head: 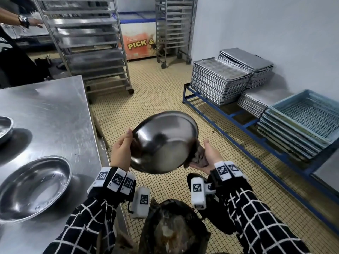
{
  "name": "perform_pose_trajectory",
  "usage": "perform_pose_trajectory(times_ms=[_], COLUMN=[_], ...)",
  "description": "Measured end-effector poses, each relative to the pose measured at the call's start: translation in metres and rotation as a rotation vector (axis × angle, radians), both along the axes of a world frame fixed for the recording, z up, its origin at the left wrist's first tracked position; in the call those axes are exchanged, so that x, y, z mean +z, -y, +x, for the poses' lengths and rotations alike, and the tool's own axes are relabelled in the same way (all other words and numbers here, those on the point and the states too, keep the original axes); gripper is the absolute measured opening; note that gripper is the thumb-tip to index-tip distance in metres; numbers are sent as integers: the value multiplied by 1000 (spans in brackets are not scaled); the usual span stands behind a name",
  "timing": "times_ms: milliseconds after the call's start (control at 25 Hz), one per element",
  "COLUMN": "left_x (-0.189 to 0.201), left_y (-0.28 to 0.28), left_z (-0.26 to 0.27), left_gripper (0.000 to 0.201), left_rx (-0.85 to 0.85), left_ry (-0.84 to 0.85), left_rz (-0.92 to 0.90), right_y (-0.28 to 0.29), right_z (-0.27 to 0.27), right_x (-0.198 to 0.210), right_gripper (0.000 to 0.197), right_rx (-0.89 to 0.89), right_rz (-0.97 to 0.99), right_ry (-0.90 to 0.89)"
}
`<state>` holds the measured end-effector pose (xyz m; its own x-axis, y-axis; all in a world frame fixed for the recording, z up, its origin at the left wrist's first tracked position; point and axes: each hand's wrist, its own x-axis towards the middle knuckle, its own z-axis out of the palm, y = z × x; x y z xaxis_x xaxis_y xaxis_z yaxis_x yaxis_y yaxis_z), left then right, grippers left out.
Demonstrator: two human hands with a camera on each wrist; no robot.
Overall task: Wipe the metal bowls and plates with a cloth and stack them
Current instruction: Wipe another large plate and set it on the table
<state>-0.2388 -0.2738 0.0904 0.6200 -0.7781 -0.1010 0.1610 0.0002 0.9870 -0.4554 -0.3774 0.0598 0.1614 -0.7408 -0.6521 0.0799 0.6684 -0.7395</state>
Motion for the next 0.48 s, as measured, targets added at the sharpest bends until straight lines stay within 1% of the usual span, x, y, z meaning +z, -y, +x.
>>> perform_pose_trajectory(times_ms=[40,80,120,160,240,280,320,360,400,440,480], left_x=[2,2,1,0,-1,-3,-3,-4,-3,-3,-4], left_y=[-1,-2,-1,-2,2,5,8,10,10,10,9], left_z=[-1,0,2,5,13,17,20,22,23,22,19], left_gripper=[47,49,45,39,29,27,25,25,27,35,48], left_rx=[-26,-37,-49,-63,-89,-107,-113,-103,-59,-12,-11], left_ry=[39,50,67,79,23,20,57,104,132,115,70], left_rz=[-8,-21,-36,-53,-99,-116,-116,-97,-69,-52,-46], right_y=[3,4,4,6,10,12,12,9,7,2,-4], right_z=[-4,-10,-14,-16,-13,-10,-8,-5,-2,4,10], right_x=[8,15,22,26,33,30,28,23,17,13,10], right_gripper=[67,71,71,64,36,33,35,35,32,28,25], right_rx=[6,33,75,137,343,384,390,356,278,167,73], right_rz=[82,140,151,107,-42,-72,-85,-109,-148,-191,-237], right_ry=[201,331,368,314,4,-108,-161,-172,-169,-153,-148])
